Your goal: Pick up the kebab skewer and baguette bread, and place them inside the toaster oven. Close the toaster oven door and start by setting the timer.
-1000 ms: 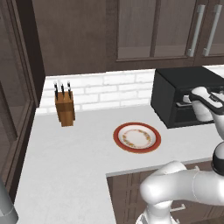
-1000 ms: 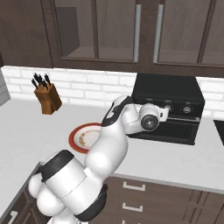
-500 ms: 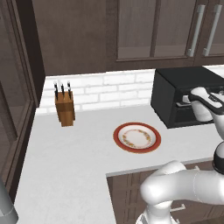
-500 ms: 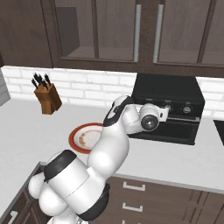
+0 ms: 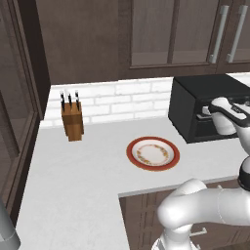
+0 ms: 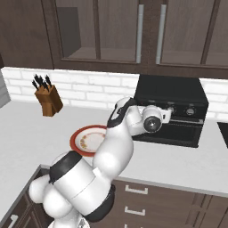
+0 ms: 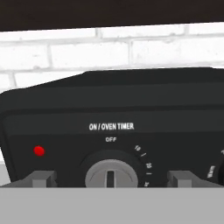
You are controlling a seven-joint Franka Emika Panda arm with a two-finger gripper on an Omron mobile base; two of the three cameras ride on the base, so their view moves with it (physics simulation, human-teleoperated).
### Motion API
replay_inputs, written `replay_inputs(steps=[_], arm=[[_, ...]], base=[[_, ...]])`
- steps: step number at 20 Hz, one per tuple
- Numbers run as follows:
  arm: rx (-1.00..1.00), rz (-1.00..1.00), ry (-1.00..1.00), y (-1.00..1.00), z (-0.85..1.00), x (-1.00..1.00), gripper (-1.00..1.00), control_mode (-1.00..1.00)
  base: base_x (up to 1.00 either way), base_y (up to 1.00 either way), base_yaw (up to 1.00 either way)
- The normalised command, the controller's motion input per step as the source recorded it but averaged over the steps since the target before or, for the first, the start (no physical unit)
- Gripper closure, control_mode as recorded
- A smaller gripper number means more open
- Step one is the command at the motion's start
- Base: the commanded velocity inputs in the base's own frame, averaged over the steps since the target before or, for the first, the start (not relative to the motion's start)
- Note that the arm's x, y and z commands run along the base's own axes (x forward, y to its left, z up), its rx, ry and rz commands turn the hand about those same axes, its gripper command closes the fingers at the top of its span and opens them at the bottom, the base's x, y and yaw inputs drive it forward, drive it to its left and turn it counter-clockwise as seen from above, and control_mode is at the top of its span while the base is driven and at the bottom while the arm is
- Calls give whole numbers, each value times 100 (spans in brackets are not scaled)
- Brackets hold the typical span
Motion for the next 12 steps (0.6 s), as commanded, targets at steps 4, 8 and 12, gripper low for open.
replay_inputs(steps=[4,8,12], arm=[[0,0,0,0,0,0,-100,-100],[0,0,0,0,0,0,-100,-100],[0,0,0,0,0,0,-100,-100]], base=[[0,0,0],[0,0,0],[0,0,0]])
